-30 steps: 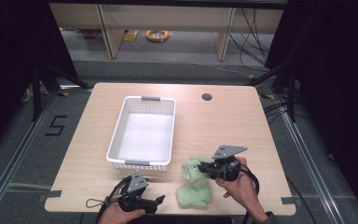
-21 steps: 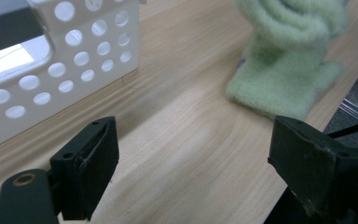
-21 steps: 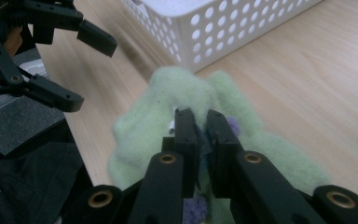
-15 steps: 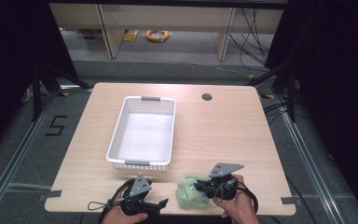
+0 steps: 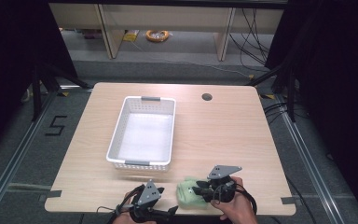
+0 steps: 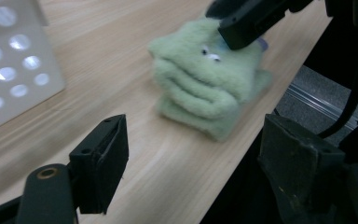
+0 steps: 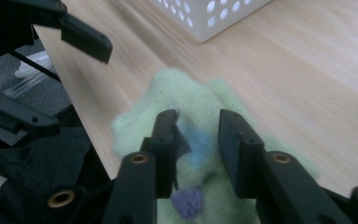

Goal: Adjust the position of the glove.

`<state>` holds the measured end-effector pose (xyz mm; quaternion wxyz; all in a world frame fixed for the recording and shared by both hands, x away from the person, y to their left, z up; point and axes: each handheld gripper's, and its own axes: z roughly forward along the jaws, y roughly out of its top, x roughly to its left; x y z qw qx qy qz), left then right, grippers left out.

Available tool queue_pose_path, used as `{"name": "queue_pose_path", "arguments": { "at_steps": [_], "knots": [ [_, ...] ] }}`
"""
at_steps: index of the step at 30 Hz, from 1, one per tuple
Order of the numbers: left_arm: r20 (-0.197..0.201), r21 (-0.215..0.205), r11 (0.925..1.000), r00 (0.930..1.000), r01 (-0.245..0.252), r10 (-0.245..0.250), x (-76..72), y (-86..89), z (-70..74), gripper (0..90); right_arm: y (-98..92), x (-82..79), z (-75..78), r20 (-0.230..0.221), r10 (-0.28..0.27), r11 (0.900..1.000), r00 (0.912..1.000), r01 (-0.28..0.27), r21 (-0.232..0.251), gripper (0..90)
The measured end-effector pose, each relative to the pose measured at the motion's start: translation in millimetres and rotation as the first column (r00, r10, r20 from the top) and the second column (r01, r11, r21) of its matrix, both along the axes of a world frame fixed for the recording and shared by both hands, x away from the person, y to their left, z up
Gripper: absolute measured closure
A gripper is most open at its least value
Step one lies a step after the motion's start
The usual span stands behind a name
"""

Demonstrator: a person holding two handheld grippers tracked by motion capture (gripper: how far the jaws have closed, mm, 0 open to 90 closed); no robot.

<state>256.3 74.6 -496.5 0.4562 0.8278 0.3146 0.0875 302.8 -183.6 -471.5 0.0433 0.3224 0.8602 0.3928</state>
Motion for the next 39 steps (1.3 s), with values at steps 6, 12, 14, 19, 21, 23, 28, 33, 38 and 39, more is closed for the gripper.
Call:
{"name": "queue_pose_path", "arguments": {
  "at_steps": [6, 12, 14, 19, 21, 23, 28, 33, 38, 39],
  "knots": [
    [-0.008, -0.005, 0.9997, 0.9997, 0.023, -0.023, -1.6, -15.0, -1.1, 27.7, -17.6, 1.1, 10.8, 0.054, -0.015, 1.0, 0.9984, 0.015, -0.004, 64.6],
    [0.011, -0.01, 0.9994, 0.9994, 0.032, -0.032, 2.8, -33.4, -0.5, 35.2, -32.1, 3.1, 8.9, 0.054, -0.049, 0.997, 0.9974, 0.052, -0.064, 65.0],
    [0.015, 0.034, 0.9981, 0.9985, 0.052, -0.052, 5.0, -36.0, 0.2, 36.1, -33.8, 4.9, 6.7, 0.049, -0.059, 0.996, 0.997, 0.063, -0.066, 64.7],
    [0.038, 0.127, 0.9903, 0.9974, 0.056, -0.061, 10.2, -41.5, -5.2, 41.6, -30.8, 7.0, -2.3, 0.01, -0.046, 0.995, 0.9989, 0.047, -0.089, 64.5],
    [0.04, 0.136, 0.99, 0.9984, 0.035, -0.041, 9.9, -41.4, -6.6, 49.5, -30.1, 6.4, -4.1, -0.014, -0.055, 0.994, 0.9984, 0.053, -0.091, 66.4],
    [0.048, 0.121, 0.9921, 0.9981, 0.033, -0.039, 9.6, -41.0, -4.7, 58.2, -31.7, 7.1, -5.6, -0.04, -0.061, 0.996, 0.9973, 0.058, -0.072, 69.8],
    [0.078, 0.135, 0.9893, 0.9948, 0.055, -0.066, 9.5, -39.5, -1.4, 75.7, -32.8, 7.6, -8.9, -0.064, -0.034, 0.997, 0.9974, 0.029, -0.073, 83.6],
    [0.075, 0.127, 0.99, 0.9946, 0.062, -0.071, 9.8, -37.7, 2.4, 80.8, -30.4, 3.6, -2.9, -0.028, -0.014, 0.997, 0.9995, 0.011, -0.077, 87.3],
    [0.122, 0.129, 0.9907, 0.9908, 0.043, -0.059, 18.0, -30.1, 15.2, 81.8, -28.6, -5.4, 10.5, -0.004, 0.005, 0.999, 1.0, -0.005, -0.044, 87.6],
    [0.127, 0.132, 0.99, 0.9898, 0.049, -0.066, 19.8, -28.9, 18.4, 81.9, -27.0, -7.7, 11.7, 0.006, 0.027, 0.999, 0.9996, -0.027, -0.023, 87.6]
  ]
}}
